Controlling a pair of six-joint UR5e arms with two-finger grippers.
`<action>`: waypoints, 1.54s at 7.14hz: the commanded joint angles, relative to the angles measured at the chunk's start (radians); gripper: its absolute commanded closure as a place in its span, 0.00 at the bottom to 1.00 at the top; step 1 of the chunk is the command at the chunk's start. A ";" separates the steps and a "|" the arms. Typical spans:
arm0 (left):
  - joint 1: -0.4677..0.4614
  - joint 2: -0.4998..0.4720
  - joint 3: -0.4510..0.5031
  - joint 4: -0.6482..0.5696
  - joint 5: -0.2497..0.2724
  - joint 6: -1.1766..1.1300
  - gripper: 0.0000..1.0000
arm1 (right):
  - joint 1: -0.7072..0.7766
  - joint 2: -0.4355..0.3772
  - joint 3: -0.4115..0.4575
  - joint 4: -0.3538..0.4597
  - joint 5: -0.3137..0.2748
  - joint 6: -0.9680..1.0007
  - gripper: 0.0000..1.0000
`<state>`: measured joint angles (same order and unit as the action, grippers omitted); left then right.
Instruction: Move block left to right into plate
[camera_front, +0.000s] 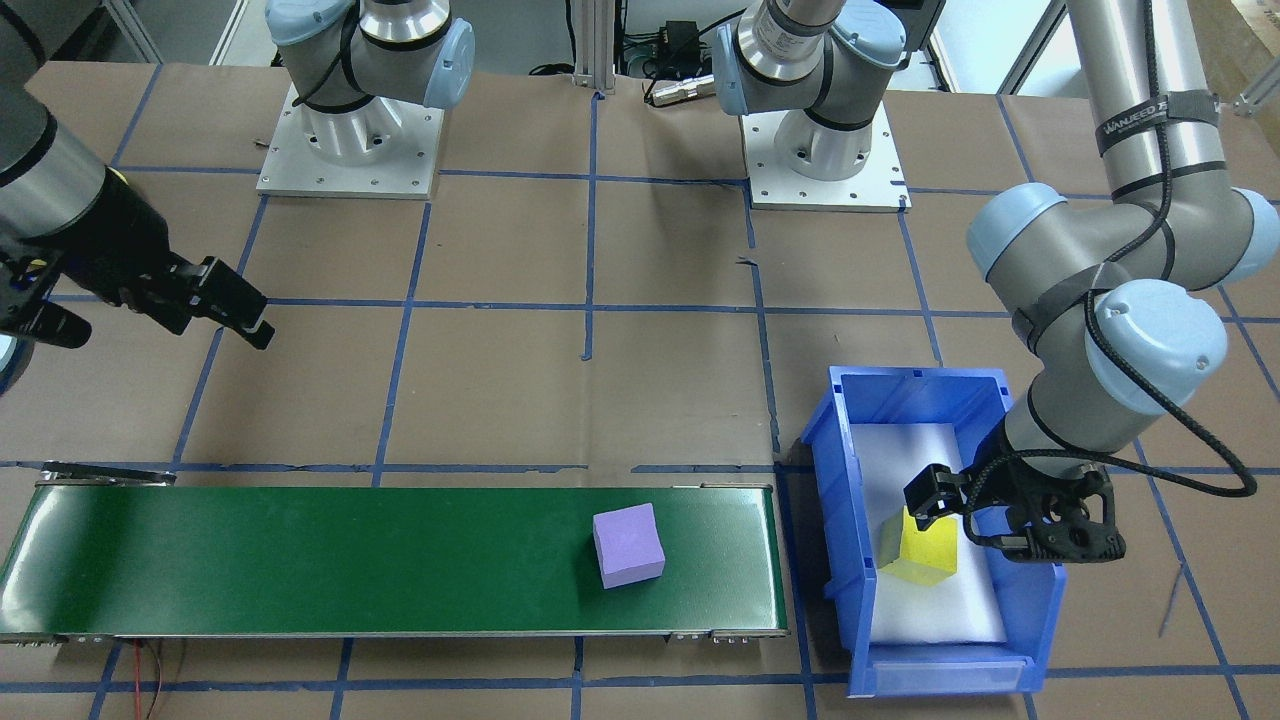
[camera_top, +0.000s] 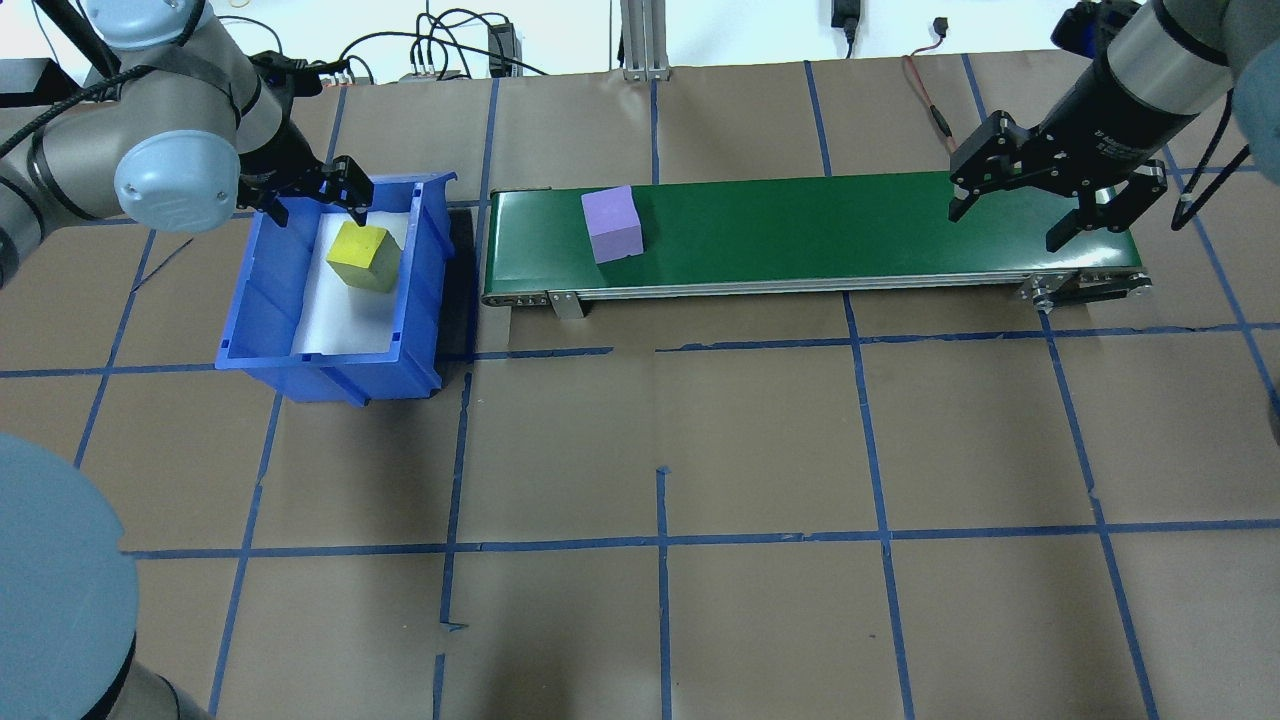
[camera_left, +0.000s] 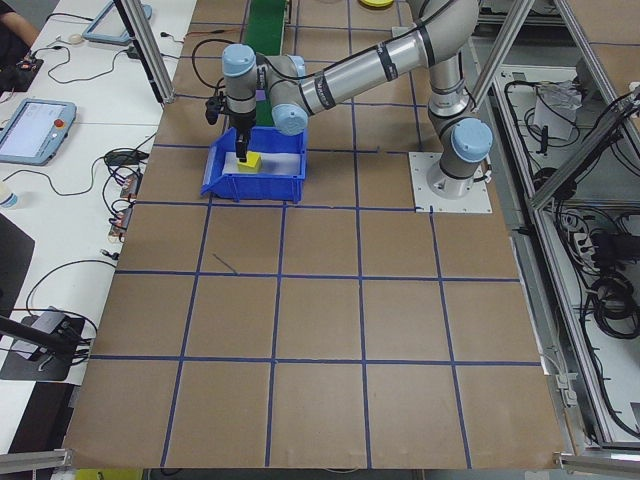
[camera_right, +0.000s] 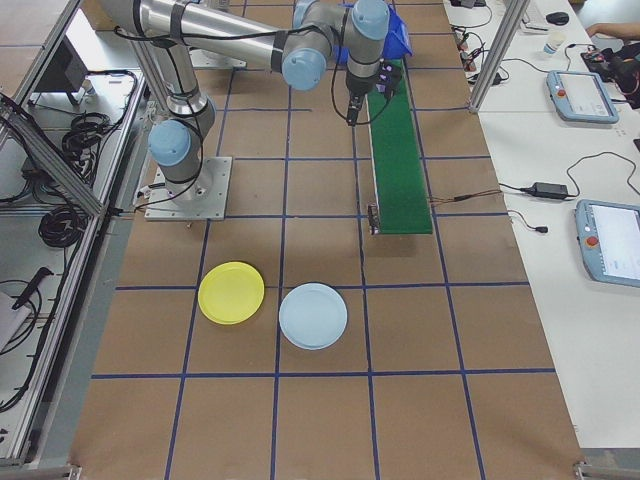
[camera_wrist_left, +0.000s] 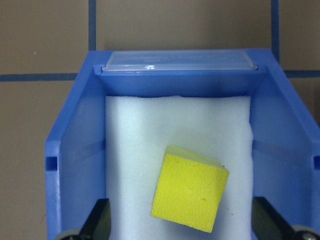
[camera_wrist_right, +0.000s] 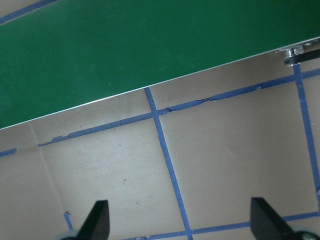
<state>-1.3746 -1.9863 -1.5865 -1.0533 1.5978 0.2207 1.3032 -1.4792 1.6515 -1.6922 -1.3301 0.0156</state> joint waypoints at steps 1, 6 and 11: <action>0.000 -0.008 -0.030 -0.002 0.002 0.018 0.00 | -0.082 0.130 -0.050 -0.066 0.110 -0.070 0.00; 0.000 -0.058 -0.012 -0.002 -0.003 0.119 0.00 | -0.085 0.229 -0.056 -0.196 0.134 -0.138 0.00; 0.000 -0.083 -0.012 0.012 -0.041 0.186 0.00 | -0.085 0.275 -0.055 -0.265 0.132 -0.148 0.00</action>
<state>-1.3745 -2.0654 -1.5971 -1.0456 1.5616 0.3909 1.2180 -1.2160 1.6045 -1.9355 -1.1978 -0.1318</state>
